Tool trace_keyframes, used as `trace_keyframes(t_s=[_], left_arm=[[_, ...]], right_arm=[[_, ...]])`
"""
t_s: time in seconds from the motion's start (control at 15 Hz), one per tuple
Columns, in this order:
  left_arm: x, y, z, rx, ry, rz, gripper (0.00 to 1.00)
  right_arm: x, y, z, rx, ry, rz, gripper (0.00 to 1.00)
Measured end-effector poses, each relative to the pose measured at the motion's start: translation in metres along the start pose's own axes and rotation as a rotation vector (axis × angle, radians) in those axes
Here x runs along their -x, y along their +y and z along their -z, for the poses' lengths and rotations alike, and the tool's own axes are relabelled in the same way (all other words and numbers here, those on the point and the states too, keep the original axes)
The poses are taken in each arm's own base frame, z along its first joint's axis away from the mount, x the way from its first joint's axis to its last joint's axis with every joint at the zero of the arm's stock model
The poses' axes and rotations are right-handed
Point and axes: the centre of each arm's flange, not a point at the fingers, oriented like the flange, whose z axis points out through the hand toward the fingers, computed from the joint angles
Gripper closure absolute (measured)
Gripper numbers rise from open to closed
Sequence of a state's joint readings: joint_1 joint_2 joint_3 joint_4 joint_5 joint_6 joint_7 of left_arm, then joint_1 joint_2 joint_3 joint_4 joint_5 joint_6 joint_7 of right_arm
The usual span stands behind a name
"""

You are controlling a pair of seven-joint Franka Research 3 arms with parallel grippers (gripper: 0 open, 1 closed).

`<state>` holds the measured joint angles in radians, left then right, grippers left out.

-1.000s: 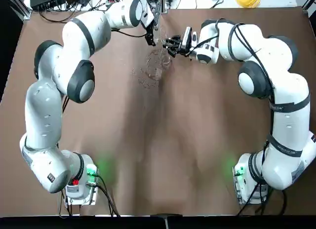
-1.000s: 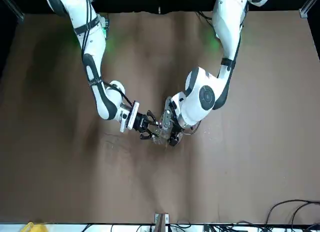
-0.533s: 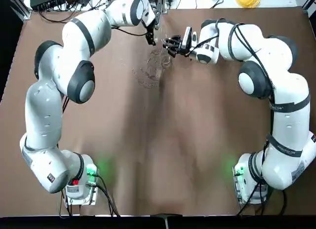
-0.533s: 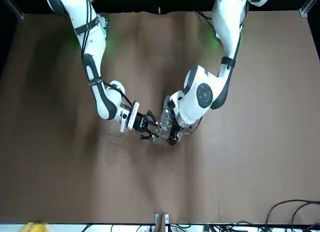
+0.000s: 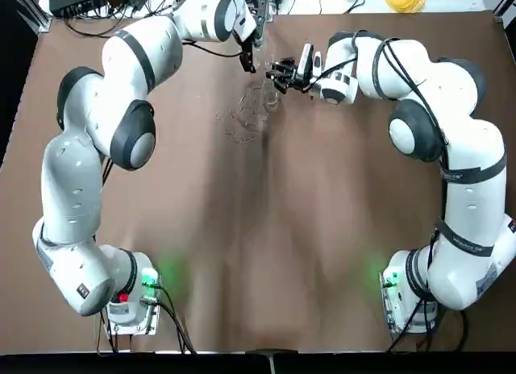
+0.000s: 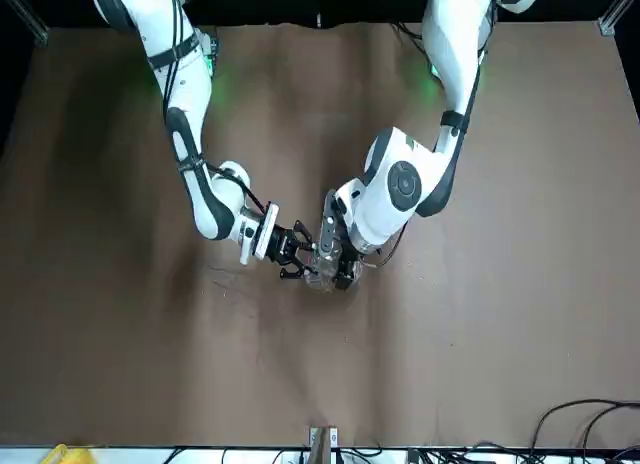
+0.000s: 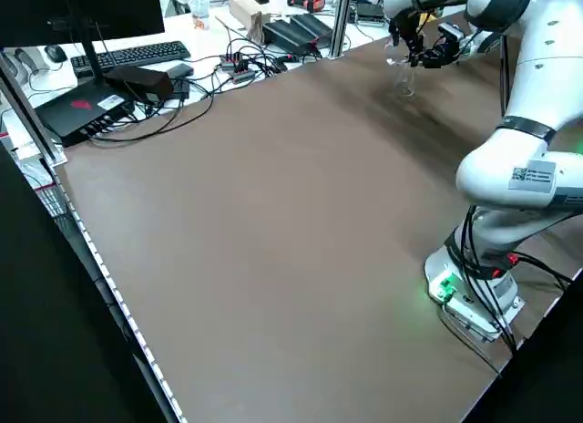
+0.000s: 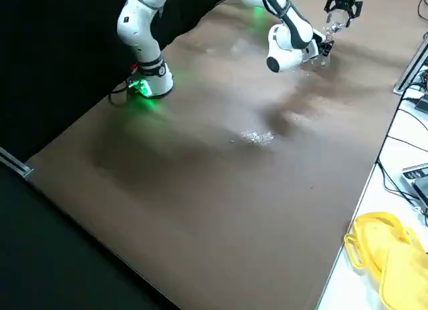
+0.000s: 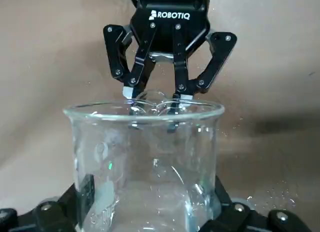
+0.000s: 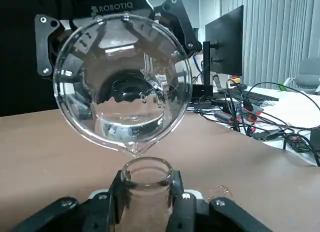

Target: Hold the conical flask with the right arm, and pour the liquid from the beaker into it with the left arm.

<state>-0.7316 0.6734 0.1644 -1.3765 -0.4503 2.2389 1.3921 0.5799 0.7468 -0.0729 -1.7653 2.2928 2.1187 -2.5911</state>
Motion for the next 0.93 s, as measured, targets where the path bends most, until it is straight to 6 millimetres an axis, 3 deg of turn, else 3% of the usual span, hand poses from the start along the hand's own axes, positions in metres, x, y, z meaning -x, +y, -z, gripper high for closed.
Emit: trace_keyframes(t_s=[0.93], left_arm=[[-0.0075,0.0039,-0.0018,-0.006,-0.044,0.008,0.03]], right_arm=[[0.0001,0.0,0.0,0.0,0.0,0.001,0.61]])
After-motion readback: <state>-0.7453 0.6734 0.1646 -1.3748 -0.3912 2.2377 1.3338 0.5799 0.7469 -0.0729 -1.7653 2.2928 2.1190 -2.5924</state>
